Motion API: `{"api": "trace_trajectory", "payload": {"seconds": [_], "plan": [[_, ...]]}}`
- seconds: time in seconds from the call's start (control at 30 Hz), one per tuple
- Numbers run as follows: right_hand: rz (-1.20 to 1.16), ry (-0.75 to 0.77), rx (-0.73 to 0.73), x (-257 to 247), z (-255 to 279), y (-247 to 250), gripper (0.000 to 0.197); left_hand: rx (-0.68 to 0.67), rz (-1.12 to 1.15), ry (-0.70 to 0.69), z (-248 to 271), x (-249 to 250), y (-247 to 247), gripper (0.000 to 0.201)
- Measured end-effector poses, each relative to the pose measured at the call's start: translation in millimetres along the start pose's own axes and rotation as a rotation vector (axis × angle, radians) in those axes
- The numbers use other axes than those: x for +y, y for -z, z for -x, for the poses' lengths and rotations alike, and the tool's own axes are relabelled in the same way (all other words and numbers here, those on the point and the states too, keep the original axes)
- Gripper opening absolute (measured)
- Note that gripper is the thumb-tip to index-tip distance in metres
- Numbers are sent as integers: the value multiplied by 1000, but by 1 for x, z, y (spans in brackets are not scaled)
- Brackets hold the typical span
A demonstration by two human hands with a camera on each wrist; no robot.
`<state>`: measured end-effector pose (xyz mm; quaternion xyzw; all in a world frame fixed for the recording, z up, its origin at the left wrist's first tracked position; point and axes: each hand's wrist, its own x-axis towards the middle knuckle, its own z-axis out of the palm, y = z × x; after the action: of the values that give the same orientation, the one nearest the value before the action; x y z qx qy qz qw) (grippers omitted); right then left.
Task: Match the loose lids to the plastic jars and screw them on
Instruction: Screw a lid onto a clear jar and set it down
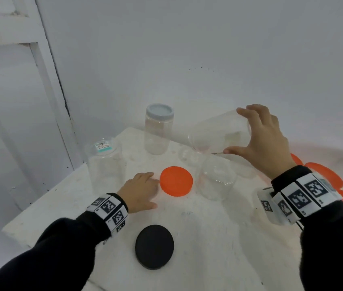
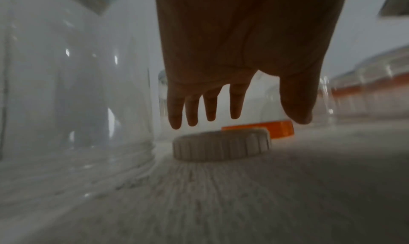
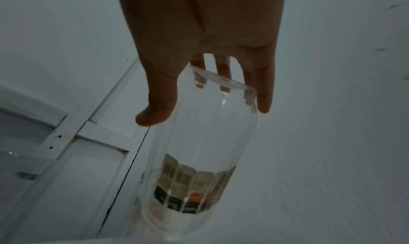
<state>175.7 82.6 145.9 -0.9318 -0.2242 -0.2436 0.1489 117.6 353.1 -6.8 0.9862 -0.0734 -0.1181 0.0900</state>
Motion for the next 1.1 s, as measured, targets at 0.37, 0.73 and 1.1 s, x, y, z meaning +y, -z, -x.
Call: {"api": "trace_trajectory", "payload": {"seconds": [0.37, 0.73, 1.1], "plan": [[-189, -14, 61, 4, 56, 20, 94, -67, -38, 106, -11, 9, -5, 72], [-201, -107, -47, 8, 114, 30, 92, 114, 3, 93, 2, 31, 12, 70], [-477, -379, -307, 20, 175, 5, 98, 337, 256, -46, 39, 75, 8, 76]]}}
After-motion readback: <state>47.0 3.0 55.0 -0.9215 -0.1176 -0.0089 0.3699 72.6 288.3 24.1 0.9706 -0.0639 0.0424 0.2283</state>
